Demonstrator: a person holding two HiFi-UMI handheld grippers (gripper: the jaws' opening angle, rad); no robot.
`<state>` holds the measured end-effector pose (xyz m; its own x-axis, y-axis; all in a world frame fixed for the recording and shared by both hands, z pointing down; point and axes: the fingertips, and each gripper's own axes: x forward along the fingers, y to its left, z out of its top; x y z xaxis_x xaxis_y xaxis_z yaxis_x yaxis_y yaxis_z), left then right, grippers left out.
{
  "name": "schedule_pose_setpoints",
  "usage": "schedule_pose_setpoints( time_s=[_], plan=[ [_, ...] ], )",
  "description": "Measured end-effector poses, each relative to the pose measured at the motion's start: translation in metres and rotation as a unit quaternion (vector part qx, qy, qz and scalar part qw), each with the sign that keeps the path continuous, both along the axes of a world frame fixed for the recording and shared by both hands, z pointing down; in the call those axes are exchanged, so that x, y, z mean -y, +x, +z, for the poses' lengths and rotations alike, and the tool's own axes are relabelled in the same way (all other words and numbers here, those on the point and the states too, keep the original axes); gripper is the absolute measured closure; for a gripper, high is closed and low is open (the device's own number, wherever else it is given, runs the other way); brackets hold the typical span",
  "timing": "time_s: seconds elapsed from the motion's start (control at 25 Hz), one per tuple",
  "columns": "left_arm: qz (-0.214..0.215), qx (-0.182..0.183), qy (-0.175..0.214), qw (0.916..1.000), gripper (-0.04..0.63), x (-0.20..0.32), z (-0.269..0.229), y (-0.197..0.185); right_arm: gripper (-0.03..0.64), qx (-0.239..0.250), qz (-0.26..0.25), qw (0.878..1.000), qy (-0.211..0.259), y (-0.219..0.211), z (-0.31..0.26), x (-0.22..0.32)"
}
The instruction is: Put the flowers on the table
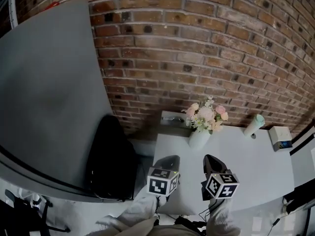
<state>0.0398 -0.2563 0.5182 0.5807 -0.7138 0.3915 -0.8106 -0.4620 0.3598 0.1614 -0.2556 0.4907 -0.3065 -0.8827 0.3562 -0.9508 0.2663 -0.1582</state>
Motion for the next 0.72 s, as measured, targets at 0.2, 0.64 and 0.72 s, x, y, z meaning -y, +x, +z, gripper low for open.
schedule_pose_setpoints(
  time_s=[0.2,0.64,0.72],
  plan=[
    [0.038,0.0,-0.007,0.9993,0.591,-0.015,0.009,0.021,0.588,0.016,0.041,0.999,-0.019,0.016,0.009,-0.021],
    [0.041,0.023,0.016,0.9988,0.591,-0.046,-0.012,0.056,0.588,0.046,0.024,0.999,-0.016,0.025,0.005,-0.056],
    [0.032,0.028,0.016,0.999,0.591,-0.057,-0.014,0.06,0.588,0.073,0.017,0.997,-0.018,0.028,0.0,-0.068]
  ],
)
